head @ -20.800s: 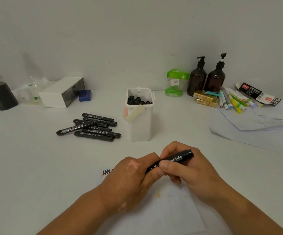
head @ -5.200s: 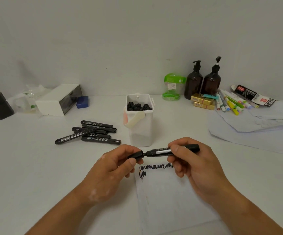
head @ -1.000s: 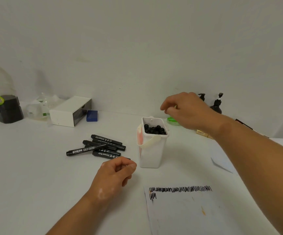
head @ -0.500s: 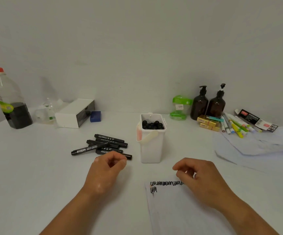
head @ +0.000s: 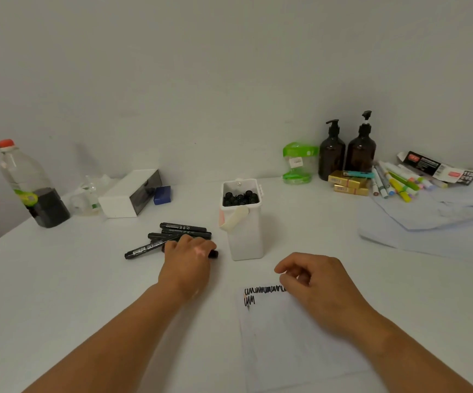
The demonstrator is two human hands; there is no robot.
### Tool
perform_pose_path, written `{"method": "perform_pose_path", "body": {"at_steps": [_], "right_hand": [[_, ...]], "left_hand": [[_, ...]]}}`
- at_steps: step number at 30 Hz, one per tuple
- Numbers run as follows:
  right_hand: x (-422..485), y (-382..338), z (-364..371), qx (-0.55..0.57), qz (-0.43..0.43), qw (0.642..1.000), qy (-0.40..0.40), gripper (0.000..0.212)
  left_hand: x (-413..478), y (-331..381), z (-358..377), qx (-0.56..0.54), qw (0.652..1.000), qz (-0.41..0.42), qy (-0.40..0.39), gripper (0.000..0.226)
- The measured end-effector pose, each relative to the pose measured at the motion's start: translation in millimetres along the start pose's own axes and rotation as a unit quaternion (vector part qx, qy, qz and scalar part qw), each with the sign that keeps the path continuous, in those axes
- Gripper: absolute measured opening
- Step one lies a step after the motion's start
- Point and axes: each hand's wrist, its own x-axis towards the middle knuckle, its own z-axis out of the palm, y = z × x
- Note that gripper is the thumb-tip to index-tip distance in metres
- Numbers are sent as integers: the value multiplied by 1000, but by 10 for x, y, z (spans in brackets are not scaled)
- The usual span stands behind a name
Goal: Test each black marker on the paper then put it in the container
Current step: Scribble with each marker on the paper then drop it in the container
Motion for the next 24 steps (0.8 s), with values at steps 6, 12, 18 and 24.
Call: {"method": "perform_pose_path", "body": {"at_steps": [6, 12, 18, 24], "right_hand": [[-16, 15, -43, 12, -3, 1000, 9, 17], [-37, -26, -54, 14, -10, 1000, -1, 21], [-64, -67, -31, 18, -9, 1000, -2, 19], [-87, -92, 15, 28, -15, 999, -32, 9]], "left_hand": [[-56, 65, -51, 27, 999, 41, 1, 27], [-355, 156, -211, -38, 997, 69, 16, 24], [-441, 227, -569, -252, 965, 16, 63, 22], [-418, 260, -784, -642, 758, -112, -30, 17]]}}
